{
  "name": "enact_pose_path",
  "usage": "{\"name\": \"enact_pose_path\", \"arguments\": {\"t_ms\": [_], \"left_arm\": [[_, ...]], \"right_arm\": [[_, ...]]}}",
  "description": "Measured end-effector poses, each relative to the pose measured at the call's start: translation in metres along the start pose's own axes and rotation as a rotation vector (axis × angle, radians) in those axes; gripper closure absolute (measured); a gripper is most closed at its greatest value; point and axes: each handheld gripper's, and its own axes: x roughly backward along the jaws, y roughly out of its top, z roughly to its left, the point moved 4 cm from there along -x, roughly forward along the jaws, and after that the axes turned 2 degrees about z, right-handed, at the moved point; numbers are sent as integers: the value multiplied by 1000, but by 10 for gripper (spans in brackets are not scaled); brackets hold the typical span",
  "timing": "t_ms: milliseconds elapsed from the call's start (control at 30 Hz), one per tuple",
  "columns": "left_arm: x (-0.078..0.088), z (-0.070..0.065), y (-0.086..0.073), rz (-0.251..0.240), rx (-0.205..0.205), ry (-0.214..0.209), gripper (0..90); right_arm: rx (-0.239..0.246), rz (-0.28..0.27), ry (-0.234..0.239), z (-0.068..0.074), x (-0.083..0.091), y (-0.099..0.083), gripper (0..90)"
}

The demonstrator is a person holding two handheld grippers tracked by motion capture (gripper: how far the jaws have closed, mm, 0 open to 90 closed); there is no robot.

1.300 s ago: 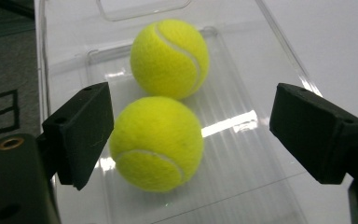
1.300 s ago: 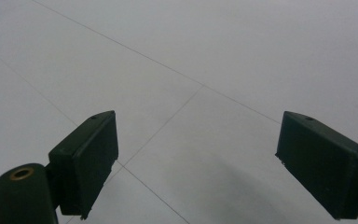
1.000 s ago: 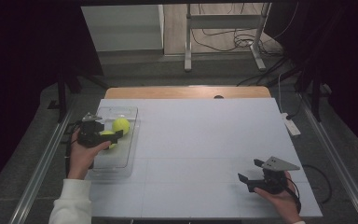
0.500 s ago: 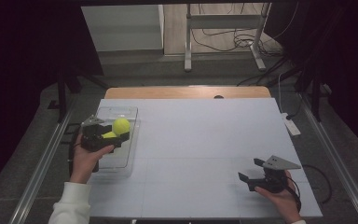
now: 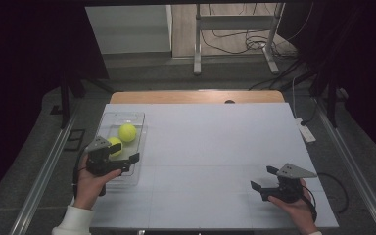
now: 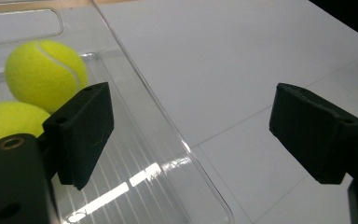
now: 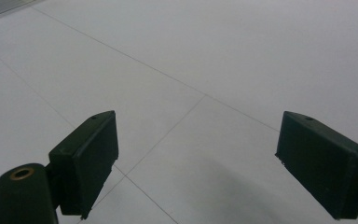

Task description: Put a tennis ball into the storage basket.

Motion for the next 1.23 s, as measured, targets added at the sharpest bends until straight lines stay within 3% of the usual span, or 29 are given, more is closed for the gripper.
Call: {"name": "enact_pose_path", "arguments": {"t_ms": [400, 633, 1233], "left_arm": [[10, -18, -36, -20, -49, -19, 145], [5, -27, -50, -6, -76, -28, 143], [-3, -29, -52, 2, -91, -34, 135]], "right_arm": [[-12, -19, -20, -2, 9, 0, 130], [-16, -26, -29, -4, 12, 1, 129], [-17, -31, -29, -7, 14, -1, 128]]}}
